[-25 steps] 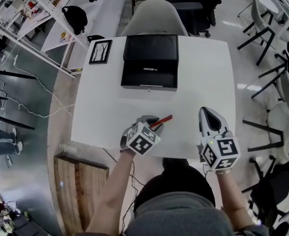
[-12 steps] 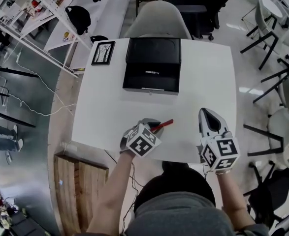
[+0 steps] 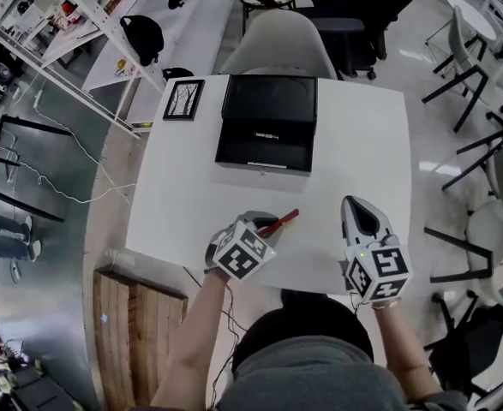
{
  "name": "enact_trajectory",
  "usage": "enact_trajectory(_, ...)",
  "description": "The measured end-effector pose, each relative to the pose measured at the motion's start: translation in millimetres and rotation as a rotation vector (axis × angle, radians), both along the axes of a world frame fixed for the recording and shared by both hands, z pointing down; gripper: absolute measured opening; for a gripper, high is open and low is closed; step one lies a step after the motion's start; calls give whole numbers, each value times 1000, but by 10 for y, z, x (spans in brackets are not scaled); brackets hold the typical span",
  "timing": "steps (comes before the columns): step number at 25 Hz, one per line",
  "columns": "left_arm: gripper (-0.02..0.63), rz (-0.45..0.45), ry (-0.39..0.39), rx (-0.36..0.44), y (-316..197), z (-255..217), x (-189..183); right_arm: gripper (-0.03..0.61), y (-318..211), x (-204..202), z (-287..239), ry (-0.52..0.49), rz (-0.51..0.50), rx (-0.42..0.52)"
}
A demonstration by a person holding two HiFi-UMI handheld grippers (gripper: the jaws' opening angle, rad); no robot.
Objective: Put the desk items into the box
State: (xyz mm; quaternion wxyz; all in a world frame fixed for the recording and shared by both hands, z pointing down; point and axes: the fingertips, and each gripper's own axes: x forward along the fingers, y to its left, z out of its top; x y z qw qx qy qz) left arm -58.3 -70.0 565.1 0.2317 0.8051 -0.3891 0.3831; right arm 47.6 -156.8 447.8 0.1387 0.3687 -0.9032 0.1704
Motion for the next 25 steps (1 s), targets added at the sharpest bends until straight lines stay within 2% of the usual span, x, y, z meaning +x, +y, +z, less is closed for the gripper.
enact_trajectory(14,52,-54,-62,114,-365,-675,-383,3,-183,-151,-112,-36,-37,10)
enact_trajectory(25,52,2,-162,194,-729,-1000,-601,3,-336,-161,-235,-65,-25,36)
